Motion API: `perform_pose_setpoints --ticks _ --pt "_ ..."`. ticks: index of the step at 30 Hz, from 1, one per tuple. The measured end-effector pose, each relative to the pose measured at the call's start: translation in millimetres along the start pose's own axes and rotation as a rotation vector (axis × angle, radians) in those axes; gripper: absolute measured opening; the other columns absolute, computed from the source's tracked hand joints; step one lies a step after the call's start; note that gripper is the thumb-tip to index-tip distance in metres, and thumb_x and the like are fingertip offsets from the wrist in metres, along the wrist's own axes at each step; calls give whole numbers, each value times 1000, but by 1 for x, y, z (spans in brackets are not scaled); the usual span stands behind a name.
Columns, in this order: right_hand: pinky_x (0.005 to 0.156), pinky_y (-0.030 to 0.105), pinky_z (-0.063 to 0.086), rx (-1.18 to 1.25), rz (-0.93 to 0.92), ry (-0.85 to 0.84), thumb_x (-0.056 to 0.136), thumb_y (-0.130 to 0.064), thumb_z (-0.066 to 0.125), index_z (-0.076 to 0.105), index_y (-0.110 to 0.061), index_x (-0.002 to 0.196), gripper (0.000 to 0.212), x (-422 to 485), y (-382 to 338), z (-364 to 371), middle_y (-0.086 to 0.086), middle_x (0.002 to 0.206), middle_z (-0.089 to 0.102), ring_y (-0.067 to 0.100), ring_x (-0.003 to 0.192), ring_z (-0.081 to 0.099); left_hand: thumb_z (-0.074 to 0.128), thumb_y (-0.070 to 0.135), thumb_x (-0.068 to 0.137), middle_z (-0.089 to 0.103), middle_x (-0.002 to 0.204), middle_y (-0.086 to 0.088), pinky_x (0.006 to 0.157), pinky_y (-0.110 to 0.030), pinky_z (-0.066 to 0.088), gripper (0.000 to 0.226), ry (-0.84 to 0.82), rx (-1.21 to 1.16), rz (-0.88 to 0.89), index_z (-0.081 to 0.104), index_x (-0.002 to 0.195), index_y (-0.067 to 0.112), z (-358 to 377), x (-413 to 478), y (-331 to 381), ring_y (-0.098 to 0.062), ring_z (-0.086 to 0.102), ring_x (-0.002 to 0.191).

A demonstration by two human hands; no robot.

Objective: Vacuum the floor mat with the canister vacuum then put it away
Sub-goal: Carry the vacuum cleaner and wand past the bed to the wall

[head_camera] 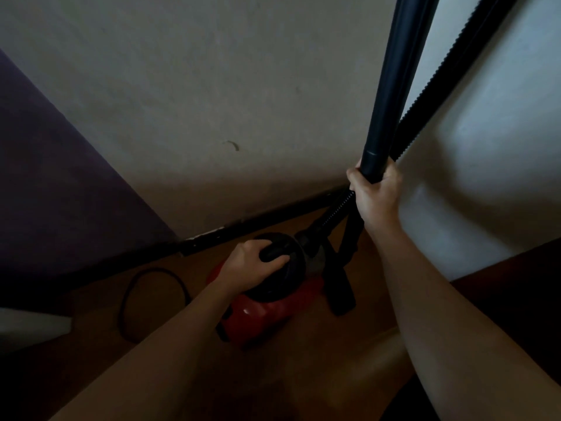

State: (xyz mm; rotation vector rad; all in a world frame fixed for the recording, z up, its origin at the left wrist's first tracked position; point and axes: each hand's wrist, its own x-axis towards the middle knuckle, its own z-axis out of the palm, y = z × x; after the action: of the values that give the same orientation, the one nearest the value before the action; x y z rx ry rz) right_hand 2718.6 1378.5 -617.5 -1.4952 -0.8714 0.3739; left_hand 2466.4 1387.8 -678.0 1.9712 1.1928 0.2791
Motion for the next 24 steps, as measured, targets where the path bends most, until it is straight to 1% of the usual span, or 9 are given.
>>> perform_pose_setpoints --ticks 2,4,7,10,13,16,19,22,24 --pt "57 29 46 -6 7 16 82 -1 68 58 4 83 11 3 5 -3 34 75 56 35 59 53 64 48 90 69 89 8 64 -33 58 23 53 29 23 67 95 26 5 1 1 -10 69 82" --pt "58 28 46 -6 3 22 82 -2 68 59 6 85 12 5 7 -6 33 75 56 33 60 54 63 54 88 69 97 9 66 -33 59 29 96 35 30 64 102 29 9 3 -1 -8 68 86" --pt "59 28 47 3 8 28 84 -2 68 59 2 85 11 6 7 -9 29 72 54 27 61 54 65 50 88 69 99 9 69 -34 60 26 113 10 28 64 104 29 11 5 -2 -8 68 89" --pt "62 29 48 -9 -16 15 86 -6 69 59 -7 88 10 6 7 -9 23 75 56 31 64 56 66 45 90 70 102 7 73 -35 60 27 112 -3 63 67 108 25 12 7 -1 -9 68 92" --pt "69 20 49 -53 -36 26 87 -12 72 60 -14 93 14 3 11 -10 5 81 59 15 74 60 65 43 92 71 108 5 77 -36 61 33 75 4 88 68 116 21 11 10 0 -10 68 96" --pt "69 10 45 -56 13 39 88 -17 74 60 -23 92 16 -5 17 -8 -12 80 60 -2 73 60 64 41 93 72 110 3 78 -37 61 36 37 22 120 68 121 19 12 16 0 -10 69 96" --pt "67 10 45 -47 47 31 90 -17 73 56 -32 87 22 -7 22 -8 -15 78 59 -7 70 60 65 41 93 73 109 2 79 -35 61 36 19 37 130 69 121 18 13 19 1 -9 69 95" --pt "70 16 46 -73 50 29 88 -16 71 59 -24 92 15 -3 24 -11 -14 78 59 1 73 60 63 39 94 73 105 3 75 -34 60 31 -25 63 141 69 118 20 11 20 1 -8 69 90" --pt "68 11 44 -67 59 36 87 -12 70 59 -20 94 16 1 23 -12 -12 78 58 -4 70 58 61 40 95 71 99 5 71 -36 60 27 -65 70 136 68 114 22 8 19 0 -7 69 85"
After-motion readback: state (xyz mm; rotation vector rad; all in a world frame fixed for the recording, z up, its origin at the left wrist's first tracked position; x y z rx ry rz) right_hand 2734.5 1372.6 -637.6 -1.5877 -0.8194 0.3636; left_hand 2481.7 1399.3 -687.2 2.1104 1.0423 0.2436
